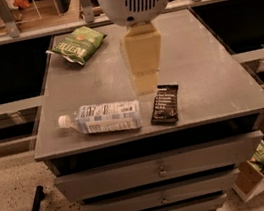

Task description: Pick blue plastic bottle

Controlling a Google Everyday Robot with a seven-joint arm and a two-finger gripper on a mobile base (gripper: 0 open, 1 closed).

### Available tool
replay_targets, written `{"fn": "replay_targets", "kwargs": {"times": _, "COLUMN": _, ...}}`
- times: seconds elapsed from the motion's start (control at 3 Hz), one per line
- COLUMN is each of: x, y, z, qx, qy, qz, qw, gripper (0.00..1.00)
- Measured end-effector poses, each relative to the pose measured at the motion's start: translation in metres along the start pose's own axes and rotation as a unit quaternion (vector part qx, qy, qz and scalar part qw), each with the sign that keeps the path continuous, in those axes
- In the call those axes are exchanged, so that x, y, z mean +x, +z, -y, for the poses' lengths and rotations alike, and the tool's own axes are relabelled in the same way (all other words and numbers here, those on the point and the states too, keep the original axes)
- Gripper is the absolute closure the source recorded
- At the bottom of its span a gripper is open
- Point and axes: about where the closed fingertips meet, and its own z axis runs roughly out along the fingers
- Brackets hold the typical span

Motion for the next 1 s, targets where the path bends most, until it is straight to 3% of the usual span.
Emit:
{"fn": "replay_targets", "kwargs": {"times": 0.33, "x": -0.022, "y": 0.002, "z": 0.003, "qx": -0.001, "qy": -0.024, "qz": 0.013, "qw": 0.9996, "gripper": 0.0}}
{"fn": "replay_targets", "kwargs": {"times": 1.0, "x": -0.063, "y": 0.058, "z": -0.005, "qx": -0.054, "qy": -0.042, "qz": 0.019, "qw": 0.9975, "gripper": 0.0}}
